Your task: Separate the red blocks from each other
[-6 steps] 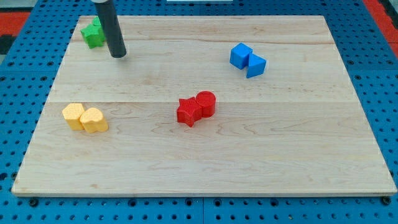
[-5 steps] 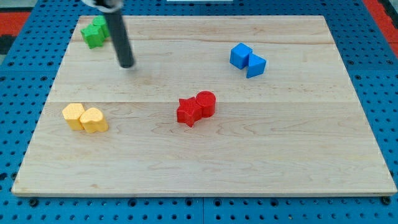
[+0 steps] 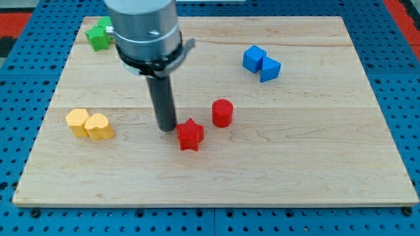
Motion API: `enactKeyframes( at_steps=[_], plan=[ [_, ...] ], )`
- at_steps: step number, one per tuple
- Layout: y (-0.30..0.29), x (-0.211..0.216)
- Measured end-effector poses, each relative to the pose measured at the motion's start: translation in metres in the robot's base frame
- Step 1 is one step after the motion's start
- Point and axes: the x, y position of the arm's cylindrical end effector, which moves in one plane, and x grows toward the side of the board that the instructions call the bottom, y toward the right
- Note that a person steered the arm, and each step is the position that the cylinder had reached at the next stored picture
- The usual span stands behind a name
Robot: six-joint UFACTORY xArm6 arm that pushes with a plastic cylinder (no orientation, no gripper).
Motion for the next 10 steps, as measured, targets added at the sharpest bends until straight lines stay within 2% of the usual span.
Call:
enactKeyframes(
  at_steps=[1, 3, 4, 5, 8, 9, 10],
  plan=[
    [0.083, 0.039],
    [0.053, -0.004],
    [0.009, -0.018],
    [0.029, -0.038],
    [0.078, -0.042],
    [0.079, -0.016],
    [0.112, -0.005]
  ],
)
